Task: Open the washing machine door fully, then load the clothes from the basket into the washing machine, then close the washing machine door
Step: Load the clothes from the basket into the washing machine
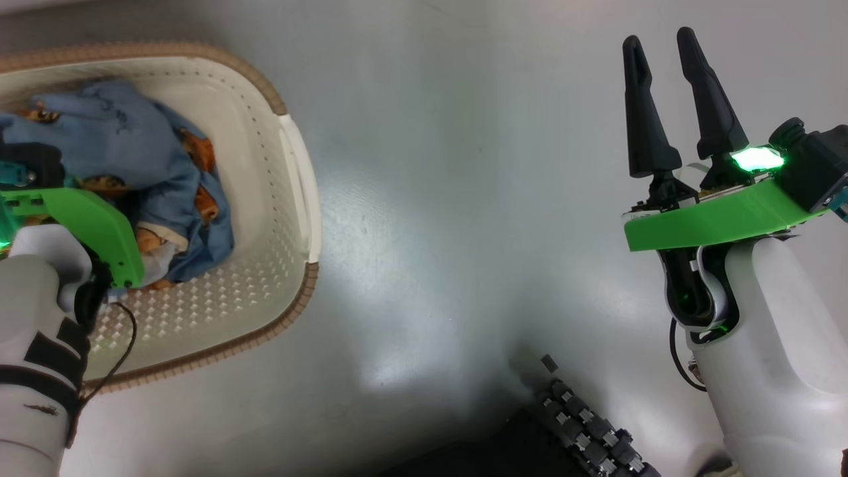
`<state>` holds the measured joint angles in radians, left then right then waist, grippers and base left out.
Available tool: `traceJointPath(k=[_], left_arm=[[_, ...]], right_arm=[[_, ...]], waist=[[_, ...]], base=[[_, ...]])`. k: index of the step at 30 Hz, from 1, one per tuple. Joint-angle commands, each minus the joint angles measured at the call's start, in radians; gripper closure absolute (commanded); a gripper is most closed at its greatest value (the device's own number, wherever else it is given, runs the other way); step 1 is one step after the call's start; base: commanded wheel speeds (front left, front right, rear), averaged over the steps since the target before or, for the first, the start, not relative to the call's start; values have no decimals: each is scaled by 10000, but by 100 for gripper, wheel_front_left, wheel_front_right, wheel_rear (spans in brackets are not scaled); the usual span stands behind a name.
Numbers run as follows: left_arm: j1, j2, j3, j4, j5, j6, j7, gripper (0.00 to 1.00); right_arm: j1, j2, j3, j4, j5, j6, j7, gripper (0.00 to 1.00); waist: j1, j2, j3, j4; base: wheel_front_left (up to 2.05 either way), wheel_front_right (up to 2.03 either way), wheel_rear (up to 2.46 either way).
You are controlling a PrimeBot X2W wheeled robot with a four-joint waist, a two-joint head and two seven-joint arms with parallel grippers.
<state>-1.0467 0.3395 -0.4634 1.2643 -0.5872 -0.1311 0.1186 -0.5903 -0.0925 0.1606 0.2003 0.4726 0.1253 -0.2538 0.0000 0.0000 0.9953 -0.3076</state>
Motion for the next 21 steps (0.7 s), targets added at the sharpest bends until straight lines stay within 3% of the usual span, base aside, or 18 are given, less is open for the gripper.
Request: traceJointPath(k=[1, 6, 7, 8, 9, 21], left_arm=[[161, 356, 109, 18, 25, 5, 51, 0], [100, 425, -37, 140, 86, 157, 523, 0], [101, 425, -69, 157, 97, 198, 640, 18], [88, 427, -78, 166, 95, 222, 647, 54], [46, 441, -70, 167, 90, 244, 508, 100], [324, 105, 23, 162, -337, 71, -706, 100]], right_arm=[[301, 11, 163, -219, -106, 54, -80, 0], [284, 31, 148, -227, -123, 54, -80, 0], [285, 34, 141, -218, -132, 54, -80, 0], [286, 38, 135, -209, -140, 54, -80, 0], [285, 41, 132, -202, -146, 54, -80, 0], [235, 66, -5, -214, -167, 54, -80, 0]], waist=[[0, 0, 93, -88], [0, 0, 147, -112], [0, 0, 140, -103], [0, 0, 132, -92], [0, 0, 122, -83], [0, 0, -562, 239]], base=[[0, 0, 0], [0, 0, 0], [0, 0, 0], [0, 0, 0], [0, 0, 0], [0, 0, 0]])
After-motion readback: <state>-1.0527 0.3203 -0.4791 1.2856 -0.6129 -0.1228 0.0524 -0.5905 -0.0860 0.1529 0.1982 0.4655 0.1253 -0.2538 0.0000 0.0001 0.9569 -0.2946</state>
